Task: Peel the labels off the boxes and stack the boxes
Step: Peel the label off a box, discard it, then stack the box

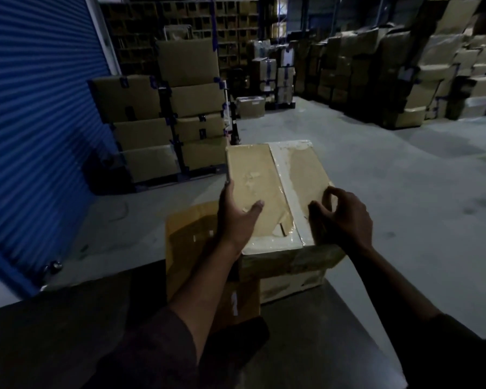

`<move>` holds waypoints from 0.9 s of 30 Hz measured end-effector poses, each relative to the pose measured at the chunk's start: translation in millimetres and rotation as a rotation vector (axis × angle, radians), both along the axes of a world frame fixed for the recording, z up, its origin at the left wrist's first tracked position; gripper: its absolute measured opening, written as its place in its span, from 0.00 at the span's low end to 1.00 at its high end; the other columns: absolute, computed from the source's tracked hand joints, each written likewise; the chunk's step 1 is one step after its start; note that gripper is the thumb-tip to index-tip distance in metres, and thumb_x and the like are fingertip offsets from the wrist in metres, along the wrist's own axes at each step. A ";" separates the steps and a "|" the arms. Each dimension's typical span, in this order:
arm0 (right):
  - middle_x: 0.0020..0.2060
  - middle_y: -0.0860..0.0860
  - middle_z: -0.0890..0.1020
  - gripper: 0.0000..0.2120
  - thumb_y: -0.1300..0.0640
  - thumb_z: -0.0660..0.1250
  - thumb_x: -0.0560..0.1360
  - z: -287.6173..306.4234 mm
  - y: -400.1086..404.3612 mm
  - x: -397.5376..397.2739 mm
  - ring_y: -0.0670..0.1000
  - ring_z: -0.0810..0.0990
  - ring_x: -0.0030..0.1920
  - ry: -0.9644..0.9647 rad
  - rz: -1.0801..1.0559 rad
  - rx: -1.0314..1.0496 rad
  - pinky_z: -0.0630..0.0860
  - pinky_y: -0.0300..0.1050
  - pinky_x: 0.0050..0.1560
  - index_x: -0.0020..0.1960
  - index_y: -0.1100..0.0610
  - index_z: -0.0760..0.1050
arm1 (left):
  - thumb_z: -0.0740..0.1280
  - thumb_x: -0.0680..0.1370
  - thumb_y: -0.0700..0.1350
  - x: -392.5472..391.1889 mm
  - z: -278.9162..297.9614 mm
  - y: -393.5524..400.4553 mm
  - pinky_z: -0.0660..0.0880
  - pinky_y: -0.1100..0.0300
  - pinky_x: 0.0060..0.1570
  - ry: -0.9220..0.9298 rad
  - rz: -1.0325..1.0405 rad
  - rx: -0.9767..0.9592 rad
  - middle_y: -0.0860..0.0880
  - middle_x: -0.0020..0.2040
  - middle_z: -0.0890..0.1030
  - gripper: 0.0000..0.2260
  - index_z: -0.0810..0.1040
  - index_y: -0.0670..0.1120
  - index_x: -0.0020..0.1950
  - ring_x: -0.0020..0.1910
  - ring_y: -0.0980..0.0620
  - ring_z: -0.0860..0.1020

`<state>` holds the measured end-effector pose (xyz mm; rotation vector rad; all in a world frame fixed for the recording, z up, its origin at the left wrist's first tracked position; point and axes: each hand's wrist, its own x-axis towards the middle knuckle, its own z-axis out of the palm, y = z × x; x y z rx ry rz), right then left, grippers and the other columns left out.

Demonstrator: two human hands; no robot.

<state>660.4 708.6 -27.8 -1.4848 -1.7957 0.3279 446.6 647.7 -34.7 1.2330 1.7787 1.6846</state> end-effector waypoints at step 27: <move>0.49 0.58 0.76 0.20 0.38 0.63 0.74 -58.4 147.4 -33.0 0.61 0.78 0.48 -0.479 0.210 -0.070 0.78 0.51 0.45 0.49 0.56 0.75 | 0.70 0.76 0.42 4.4 -71.6 109.1 0.62 0.47 0.73 -0.023 0.133 -0.309 0.43 0.79 0.54 0.35 0.56 0.43 0.78 0.76 0.43 0.58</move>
